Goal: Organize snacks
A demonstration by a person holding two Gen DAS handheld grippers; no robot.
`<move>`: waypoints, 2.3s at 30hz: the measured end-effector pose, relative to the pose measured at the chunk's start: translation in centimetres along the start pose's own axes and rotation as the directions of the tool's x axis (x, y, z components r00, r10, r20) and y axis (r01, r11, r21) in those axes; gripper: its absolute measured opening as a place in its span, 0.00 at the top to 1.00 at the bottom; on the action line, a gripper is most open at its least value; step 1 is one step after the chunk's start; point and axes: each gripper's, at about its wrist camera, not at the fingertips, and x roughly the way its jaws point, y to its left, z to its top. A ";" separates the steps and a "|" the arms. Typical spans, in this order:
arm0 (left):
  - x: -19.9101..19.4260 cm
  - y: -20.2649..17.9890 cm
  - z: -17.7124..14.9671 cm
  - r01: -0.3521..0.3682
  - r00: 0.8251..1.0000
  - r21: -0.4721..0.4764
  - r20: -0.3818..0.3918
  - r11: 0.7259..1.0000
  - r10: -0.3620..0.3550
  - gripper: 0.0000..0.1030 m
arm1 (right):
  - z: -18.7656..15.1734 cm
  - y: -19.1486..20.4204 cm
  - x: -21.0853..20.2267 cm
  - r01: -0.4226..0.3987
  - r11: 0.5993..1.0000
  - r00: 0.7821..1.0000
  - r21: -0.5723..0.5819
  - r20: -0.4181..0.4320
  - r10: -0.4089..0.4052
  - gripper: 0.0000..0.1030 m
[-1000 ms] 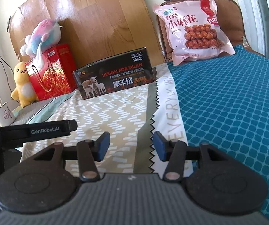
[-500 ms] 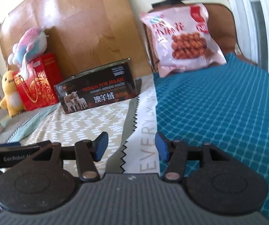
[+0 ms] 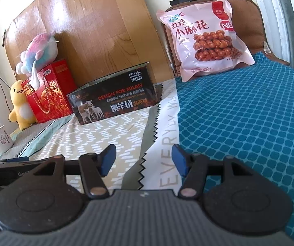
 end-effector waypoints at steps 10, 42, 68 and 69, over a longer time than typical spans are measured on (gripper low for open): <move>-0.4 0.7 0.1 -0.012 1.000 -0.039 0.027 0.999 0.013 0.00 | 0.0 -0.1 -0.1 -0.002 1.000 1.000 0.008 0.004 0.002 0.39; -0.8 0.9 -0.1 -0.080 0.996 -0.039 0.047 0.996 0.081 0.00 | -0.1 -0.3 -0.6 -0.011 0.999 1.000 0.035 0.029 0.010 0.30; -1.1 0.3 -0.2 -0.093 0.995 0.023 0.042 0.995 0.091 0.00 | -0.1 -0.3 -0.6 -0.010 0.999 1.000 0.035 0.030 0.008 0.29; -1.1 0.3 -0.2 -0.095 0.995 0.026 0.044 0.995 0.094 0.00 | -0.1 -0.3 -0.6 -0.010 0.999 1.000 0.035 0.030 0.008 0.29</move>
